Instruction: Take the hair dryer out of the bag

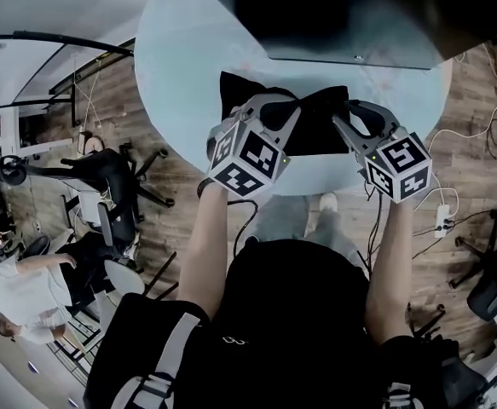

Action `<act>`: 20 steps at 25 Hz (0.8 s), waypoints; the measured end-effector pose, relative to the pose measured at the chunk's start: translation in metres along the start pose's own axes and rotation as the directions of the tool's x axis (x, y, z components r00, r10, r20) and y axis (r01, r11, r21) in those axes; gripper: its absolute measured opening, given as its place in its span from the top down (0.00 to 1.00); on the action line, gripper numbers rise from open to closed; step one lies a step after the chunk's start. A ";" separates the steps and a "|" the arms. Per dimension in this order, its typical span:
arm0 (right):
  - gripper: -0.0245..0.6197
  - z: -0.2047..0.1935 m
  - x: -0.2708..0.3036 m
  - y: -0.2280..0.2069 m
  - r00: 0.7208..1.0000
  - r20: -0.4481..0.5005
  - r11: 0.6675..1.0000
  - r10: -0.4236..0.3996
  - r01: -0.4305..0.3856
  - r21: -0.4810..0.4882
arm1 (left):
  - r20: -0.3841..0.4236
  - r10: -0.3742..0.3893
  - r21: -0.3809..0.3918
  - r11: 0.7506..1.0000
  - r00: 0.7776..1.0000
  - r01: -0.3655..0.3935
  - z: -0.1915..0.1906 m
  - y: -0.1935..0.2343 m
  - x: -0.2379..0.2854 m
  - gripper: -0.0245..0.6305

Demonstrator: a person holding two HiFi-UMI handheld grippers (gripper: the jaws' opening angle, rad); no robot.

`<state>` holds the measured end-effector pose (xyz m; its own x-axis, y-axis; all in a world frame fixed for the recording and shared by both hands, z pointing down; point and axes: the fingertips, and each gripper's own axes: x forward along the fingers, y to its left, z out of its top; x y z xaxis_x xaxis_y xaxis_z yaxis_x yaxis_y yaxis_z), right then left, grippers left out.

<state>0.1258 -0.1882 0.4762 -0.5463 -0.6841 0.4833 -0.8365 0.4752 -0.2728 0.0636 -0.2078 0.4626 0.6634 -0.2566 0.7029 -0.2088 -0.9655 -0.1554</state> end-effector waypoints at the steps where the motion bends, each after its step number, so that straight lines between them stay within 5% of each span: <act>1: 0.74 -0.005 0.006 0.000 1.000 -0.022 1.000 0.020 -0.020 -0.009 | -0.001 -0.009 0.015 1.000 1.000 0.009 0.000 -0.002 0.001 0.94; 12: 0.66 -0.047 0.046 -0.002 0.971 -0.223 0.988 0.084 -0.111 -0.111 | 0.024 -0.048 0.020 0.999 0.999 0.047 -0.001 -0.010 0.003 0.94; 20: 0.61 -0.066 0.067 0.000 0.920 -0.373 0.954 0.120 -0.212 -0.214 | 0.065 -0.041 -0.047 0.998 0.997 0.044 -0.003 0.000 0.008 0.94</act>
<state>0.0918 -0.1973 0.5632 -0.5871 -0.3655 0.7223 -0.6729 0.7164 -0.1844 0.0666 -0.2094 0.4700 0.7170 -0.2191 0.6617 -0.2129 -0.9728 -0.0913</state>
